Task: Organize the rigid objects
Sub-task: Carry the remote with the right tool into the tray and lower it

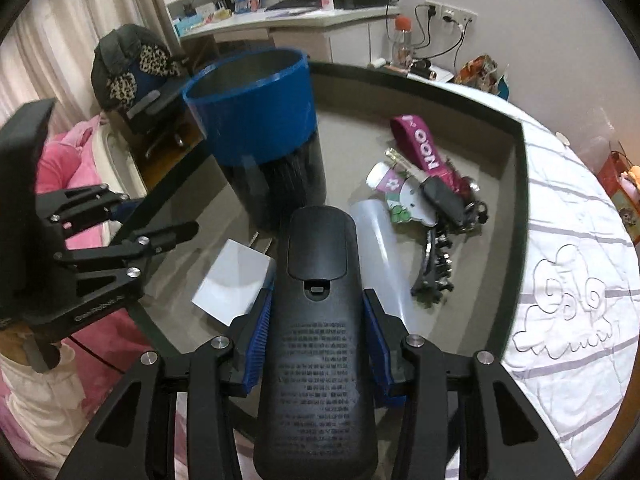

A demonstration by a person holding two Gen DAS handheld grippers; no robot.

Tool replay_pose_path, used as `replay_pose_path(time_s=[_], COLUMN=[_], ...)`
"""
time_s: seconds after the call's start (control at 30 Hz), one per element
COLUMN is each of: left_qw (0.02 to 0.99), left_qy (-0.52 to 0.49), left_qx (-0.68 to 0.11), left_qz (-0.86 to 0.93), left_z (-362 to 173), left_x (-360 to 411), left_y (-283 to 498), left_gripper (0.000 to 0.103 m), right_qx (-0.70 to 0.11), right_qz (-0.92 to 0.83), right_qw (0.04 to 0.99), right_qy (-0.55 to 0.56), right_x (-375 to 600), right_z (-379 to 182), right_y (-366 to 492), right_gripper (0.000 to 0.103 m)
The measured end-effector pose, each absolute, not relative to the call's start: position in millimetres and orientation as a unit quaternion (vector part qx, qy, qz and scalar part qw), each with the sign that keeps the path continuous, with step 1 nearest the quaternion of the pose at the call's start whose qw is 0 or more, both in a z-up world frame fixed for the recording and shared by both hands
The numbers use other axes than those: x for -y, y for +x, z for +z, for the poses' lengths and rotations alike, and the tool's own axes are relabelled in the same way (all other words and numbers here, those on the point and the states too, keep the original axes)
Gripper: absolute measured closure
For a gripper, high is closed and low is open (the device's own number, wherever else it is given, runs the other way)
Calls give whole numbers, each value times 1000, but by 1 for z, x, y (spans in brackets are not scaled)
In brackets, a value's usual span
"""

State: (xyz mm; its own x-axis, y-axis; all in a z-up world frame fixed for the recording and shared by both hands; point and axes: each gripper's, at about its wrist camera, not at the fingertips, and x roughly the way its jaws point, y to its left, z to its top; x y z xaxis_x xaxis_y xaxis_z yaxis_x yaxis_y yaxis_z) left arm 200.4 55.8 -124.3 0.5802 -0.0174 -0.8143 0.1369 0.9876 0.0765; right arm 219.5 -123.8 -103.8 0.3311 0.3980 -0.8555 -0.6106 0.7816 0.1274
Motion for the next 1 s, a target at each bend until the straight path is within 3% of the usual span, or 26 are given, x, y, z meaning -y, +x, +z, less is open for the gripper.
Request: replay_pose_path(time_s=[1.0], left_qw=[887], left_qy=[65], left_qx=[-455], left_qz=[-44], left_z=[-126], left_x=[-56], left_y=[200], left_gripper=[73], right_qx=[-510], right_qz=[283], right_qw=[795], right_qy=[-168], right_x=[102], right_z=[-120], right_y=[231], right_gripper=[58])
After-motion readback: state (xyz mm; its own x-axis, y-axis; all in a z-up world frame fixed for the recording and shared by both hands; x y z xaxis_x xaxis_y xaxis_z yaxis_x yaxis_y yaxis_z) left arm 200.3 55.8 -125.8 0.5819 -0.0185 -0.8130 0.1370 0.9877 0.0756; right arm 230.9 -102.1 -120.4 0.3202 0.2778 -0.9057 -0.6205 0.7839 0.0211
